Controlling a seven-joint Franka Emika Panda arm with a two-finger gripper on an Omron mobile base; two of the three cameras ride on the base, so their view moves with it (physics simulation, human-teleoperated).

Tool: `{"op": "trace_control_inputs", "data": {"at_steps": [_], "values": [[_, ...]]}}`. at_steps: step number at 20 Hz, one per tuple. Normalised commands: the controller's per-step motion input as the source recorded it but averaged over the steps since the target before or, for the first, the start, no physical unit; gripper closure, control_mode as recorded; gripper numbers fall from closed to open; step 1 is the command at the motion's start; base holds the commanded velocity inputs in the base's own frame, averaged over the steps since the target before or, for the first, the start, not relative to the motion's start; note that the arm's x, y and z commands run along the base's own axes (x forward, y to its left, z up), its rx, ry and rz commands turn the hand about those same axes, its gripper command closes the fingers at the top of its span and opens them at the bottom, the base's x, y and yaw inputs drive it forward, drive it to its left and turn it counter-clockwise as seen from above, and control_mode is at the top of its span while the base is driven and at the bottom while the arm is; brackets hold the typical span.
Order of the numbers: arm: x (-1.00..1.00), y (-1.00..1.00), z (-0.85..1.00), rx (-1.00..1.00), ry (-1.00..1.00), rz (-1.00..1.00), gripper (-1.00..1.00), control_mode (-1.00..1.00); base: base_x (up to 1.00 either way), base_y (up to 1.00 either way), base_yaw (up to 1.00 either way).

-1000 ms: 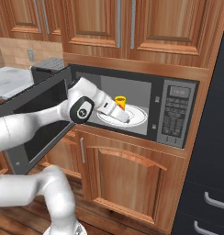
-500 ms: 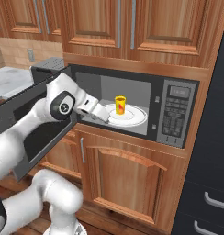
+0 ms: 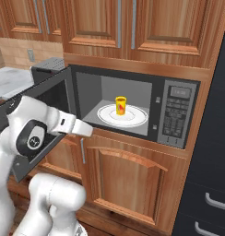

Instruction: Place the microwavable item in the microwave. Then, close the microwave door and press the start button.

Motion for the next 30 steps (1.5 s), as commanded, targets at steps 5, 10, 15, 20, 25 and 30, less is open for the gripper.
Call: {"op": "trace_control_inputs", "data": {"at_steps": [5,10,15,20,25,30], "values": [[-1.00,0.75,0.31,-0.25,-0.03,0.08,-1.00,-1.00,0.00,0.00,0.00],[-1.00,0.66,0.00,-0.18,-0.21,0.08,-1.00,-1.00,0.00,0.00,0.00],[-1.00,0.62,0.04,-0.11,-0.19,0.06,-1.00,-1.00,0.00,0.00,0.00],[-0.80,0.76,0.03,-0.17,-0.11,0.01,-1.00,-1.00,0.00,0.00,0.00],[0.04,0.97,-0.15,-0.24,0.02,0.00,-1.00,-1.00,0.00,0.00,0.00],[0.84,0.85,-0.60,-0.23,0.08,0.05,-1.00,-1.00,0.00,0.00,0.00]]}}
